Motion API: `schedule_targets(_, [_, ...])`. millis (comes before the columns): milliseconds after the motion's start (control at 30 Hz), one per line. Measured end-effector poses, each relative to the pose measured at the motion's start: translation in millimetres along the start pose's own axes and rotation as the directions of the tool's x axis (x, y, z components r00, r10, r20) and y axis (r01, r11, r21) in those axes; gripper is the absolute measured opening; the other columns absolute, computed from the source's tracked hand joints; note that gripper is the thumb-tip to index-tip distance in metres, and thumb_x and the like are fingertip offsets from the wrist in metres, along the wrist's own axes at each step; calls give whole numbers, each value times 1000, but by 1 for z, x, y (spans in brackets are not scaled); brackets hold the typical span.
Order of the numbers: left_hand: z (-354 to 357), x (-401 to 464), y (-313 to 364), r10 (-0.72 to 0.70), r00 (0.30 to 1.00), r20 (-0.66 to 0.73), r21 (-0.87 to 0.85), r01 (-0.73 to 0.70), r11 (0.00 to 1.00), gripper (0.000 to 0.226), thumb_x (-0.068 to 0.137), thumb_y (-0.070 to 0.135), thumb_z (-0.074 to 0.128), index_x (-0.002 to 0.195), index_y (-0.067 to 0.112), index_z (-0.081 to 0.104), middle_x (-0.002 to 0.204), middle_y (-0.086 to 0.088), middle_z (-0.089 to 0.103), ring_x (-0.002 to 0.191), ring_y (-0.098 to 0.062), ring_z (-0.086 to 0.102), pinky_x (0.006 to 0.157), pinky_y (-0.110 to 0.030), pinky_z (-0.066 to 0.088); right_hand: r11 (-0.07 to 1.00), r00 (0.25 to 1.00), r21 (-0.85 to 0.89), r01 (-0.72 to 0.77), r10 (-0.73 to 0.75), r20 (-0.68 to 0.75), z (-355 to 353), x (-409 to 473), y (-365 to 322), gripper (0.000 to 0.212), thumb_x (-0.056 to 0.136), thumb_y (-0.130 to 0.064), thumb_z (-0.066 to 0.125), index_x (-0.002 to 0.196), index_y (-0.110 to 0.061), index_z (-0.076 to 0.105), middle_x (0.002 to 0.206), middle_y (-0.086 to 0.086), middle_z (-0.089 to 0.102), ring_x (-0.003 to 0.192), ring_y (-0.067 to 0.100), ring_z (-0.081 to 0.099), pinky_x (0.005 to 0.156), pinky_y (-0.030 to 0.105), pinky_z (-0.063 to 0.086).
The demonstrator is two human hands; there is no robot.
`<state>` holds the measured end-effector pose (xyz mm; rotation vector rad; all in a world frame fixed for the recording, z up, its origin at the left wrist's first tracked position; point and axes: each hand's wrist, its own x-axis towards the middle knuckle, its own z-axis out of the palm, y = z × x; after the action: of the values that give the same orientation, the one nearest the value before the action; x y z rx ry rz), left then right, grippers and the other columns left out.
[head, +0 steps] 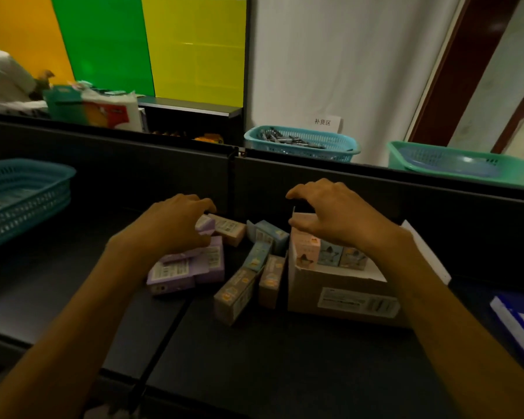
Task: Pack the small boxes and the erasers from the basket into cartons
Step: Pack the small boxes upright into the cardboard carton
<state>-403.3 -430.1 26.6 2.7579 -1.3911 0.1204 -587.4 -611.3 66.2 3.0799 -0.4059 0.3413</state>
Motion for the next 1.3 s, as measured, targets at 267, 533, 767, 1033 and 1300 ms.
schedule_targets(267, [15,-12,-76,43,999,-5,-61,-43,997,60,81,43,65,134,34,38,130,3,47,114,-16,48,88,-32,43,999,999,-8,-39,39,-7,22,33,-85,51,92,-43,55,138,-29,39,138,-3,47,128,15,39,103,34,33])
schedule_targets(533, [35,-13,-94,195,979,54,-242,-177,954,63,79,50,65,134,32,40,133,4,47,113,-15,49,92,-36,45,982,977,24,-186,182,115,61,43,-121,51,90,-48,56,135,-30,42,132,-2,51,119,18,46,95,35,40])
schedule_targets(767, [46,-4,-78,267,962,54,-244,-247,938,58,86,42,60,136,29,37,132,-1,50,110,-18,54,88,-32,46,955,948,16,-297,293,126,59,22,-115,50,91,-41,57,137,-28,41,137,1,49,122,19,47,99,37,42])
schedule_targets(1033, [41,-10,-78,263,938,-227,-302,-325,896,35,83,46,62,107,26,49,98,9,51,87,-9,50,75,-28,42,932,927,1,-363,361,103,68,-1,-116,50,90,-45,57,134,-27,44,132,1,50,118,17,49,94,35,45])
schedule_targets(1300, [40,-28,-77,275,917,-289,-453,-384,805,29,82,42,65,101,25,50,96,8,51,81,-6,51,65,-19,39,915,901,-123,-385,401,164,84,-14,-131,58,86,-68,45,131,-31,45,125,7,56,111,23,54,85,37,44])
